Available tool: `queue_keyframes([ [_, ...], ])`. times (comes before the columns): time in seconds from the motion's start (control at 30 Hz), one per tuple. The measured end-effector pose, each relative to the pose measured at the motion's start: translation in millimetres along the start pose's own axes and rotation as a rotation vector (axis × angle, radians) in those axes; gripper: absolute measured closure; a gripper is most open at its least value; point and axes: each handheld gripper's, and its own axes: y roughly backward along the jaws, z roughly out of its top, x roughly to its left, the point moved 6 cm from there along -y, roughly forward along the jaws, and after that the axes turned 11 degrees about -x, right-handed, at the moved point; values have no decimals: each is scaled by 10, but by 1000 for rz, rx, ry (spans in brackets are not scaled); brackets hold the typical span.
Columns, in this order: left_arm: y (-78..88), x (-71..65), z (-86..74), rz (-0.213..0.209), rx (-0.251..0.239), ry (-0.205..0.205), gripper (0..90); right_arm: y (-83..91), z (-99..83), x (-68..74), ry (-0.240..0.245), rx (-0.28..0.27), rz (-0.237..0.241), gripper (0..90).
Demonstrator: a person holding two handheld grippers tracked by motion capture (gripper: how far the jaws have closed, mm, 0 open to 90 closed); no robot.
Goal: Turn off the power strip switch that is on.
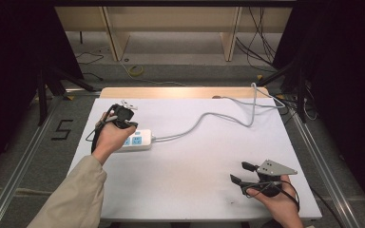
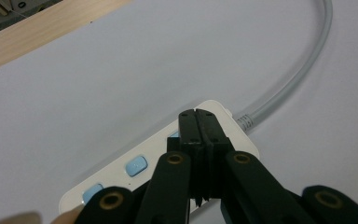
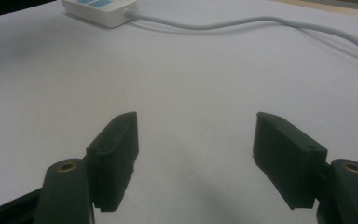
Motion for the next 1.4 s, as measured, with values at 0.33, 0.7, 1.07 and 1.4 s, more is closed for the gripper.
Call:
queue_keyframes([
  [0.33,-77,19,13,2,26,0,894,0,1,-2,0,0,0,322],
  [0.7,-165,40,13,-1,66,-7,894,-1,0,-2,0,1,4,322],
  [1.07,-242,73,54,10,91,-11,894,-2,1,-6,-1,-1,5,322],
  [1.4,-341,114,26,18,126,-11,894,-1,0,-4,0,-1,6,322],
])
